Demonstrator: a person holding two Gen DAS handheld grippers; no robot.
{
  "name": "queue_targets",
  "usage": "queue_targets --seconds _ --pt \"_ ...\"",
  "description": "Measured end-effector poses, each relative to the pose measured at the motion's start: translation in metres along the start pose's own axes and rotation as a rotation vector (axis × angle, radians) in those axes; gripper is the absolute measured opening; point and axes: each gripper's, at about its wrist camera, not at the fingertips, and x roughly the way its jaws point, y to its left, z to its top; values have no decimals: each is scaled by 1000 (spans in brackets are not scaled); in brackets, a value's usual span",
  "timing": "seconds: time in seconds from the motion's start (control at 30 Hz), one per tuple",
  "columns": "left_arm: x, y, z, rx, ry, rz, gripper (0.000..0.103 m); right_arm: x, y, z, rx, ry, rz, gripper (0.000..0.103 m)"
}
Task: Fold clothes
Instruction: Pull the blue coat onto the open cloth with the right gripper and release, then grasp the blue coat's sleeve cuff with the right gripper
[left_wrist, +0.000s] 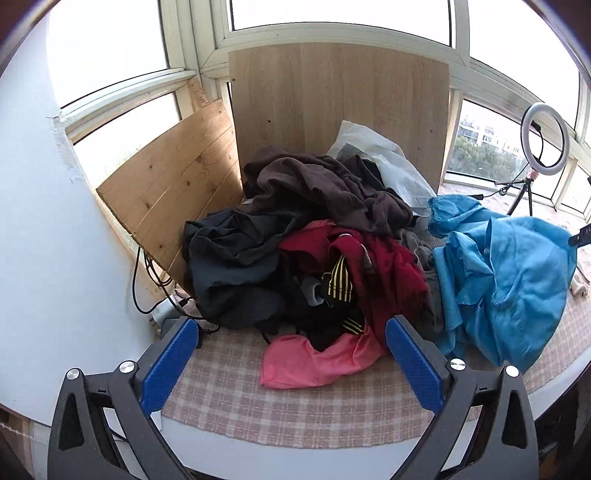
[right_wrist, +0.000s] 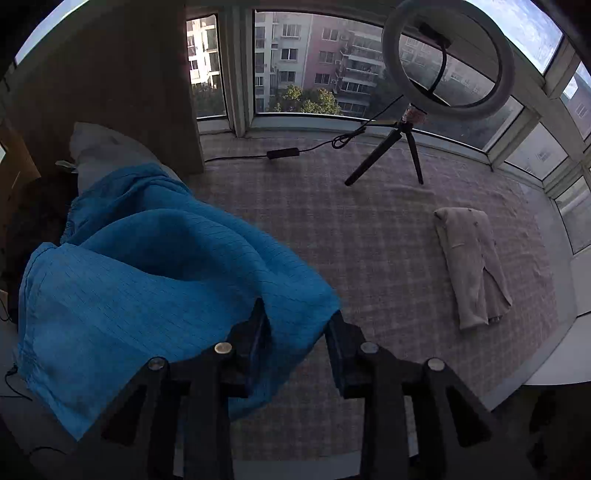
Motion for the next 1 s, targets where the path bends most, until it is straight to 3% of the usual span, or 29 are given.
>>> queue_targets --seconds 0.07,0.2,0.27,0.3,0.4,0.5,0.57,0.63,0.7,0.73,0.77,0.9,1.0 --pt "7 -12 -1 16 18 -17 102 24 -28 -31 65 72 66 29" --pt "20 -36 -2 49 53 -52 102 25 -15 -61 86 8 131 33" --pt "27 -47 -3 65 70 -69 102 31 13 -56 4 -19 119 58" --pt "31 -53 -3 73 79 -77 102 36 25 -54 -40 -33 100 59" --pt "39 -71 -5 94 103 -96 102 61 59 -52 -164 -33 90 60" --pt "36 -86 -9 92 113 -76 102 112 86 -48 -280 38 121 60" --pt "34 -96 -11 91 119 -62 102 139 106 -49 -379 72 74 60" --pt "32 -106 -13 80 128 -43 102 160 124 -51 -489 56 -16 60" --pt "29 -115 -15 67 135 -21 102 174 135 -54 -581 37 -40 59" --pt "28 -120 -15 59 137 -10 102 177 136 -55 -611 31 -16 43" --pt "27 -125 -15 51 140 1 102 175 134 -54 -620 30 21 7" --pt "25 -148 -12 18 145 36 102 141 95 -41 -612 -33 129 3" --pt "27 -173 -8 16 145 54 102 93 8 -22 -478 -144 138 2"
